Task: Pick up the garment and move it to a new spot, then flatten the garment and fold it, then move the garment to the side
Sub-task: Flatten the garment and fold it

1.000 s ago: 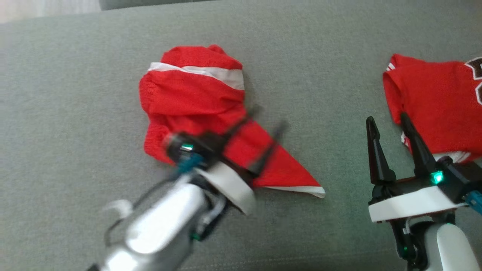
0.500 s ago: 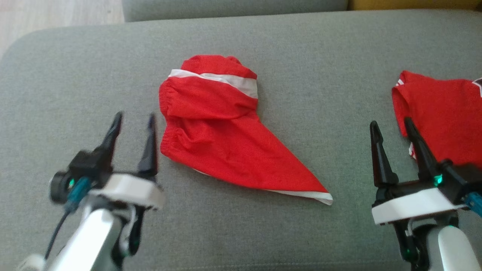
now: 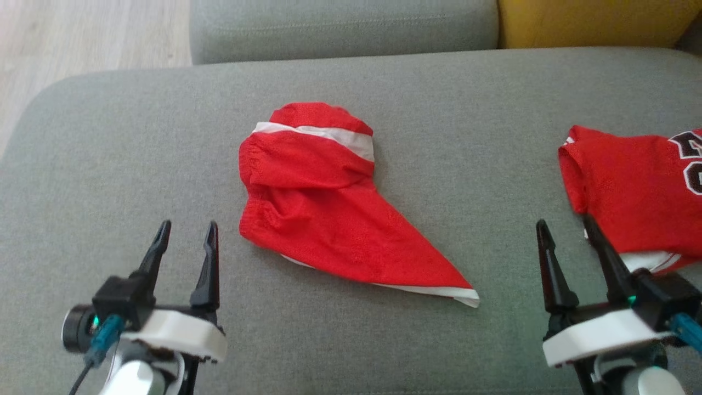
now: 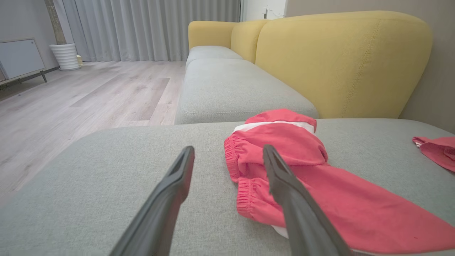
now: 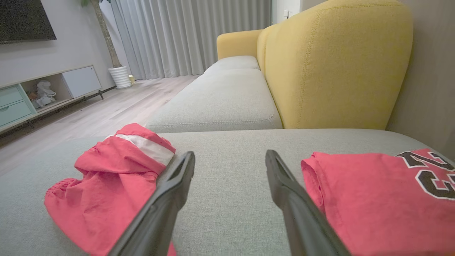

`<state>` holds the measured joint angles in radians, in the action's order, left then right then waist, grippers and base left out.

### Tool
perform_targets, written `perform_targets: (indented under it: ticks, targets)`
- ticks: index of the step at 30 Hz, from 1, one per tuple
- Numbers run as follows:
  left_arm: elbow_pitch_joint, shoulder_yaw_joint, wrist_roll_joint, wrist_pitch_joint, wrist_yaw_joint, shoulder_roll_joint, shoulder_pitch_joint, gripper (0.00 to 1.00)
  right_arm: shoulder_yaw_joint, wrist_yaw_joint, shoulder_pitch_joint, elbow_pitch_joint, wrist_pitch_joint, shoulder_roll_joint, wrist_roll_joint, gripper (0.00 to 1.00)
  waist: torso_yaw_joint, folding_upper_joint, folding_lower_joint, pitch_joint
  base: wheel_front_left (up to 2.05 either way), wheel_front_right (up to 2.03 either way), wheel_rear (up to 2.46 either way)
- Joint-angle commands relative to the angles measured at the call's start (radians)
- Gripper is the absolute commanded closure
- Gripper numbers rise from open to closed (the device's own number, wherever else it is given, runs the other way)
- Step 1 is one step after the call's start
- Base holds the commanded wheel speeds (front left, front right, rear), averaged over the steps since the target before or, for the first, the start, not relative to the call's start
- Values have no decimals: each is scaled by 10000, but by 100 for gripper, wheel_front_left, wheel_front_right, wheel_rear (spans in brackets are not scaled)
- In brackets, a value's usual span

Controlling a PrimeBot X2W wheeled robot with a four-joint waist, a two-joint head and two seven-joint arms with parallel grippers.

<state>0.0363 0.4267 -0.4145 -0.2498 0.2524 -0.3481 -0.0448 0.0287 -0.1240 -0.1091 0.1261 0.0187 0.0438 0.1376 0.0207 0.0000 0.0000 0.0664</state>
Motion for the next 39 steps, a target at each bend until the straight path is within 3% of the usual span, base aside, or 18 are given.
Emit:
perform_targets:
  ticks: [1,31,39]
  targets:
    - [-330,-522,110,-120,37,-214,-200,0,256,-67,103,419,38,64,-21,0,-26,0,0,-88,0,0,0]
    - [-139,-448,-76,-88,-133,-143,36,0,372,-67,-115,611,60,64,254,0,-10,0,0,-173,0,0,0]
    - [652,-61,-440,576,-848,58,-1000,0,384,-67,92,733,111,64,272,0,26,0,0,319,0,0,0]
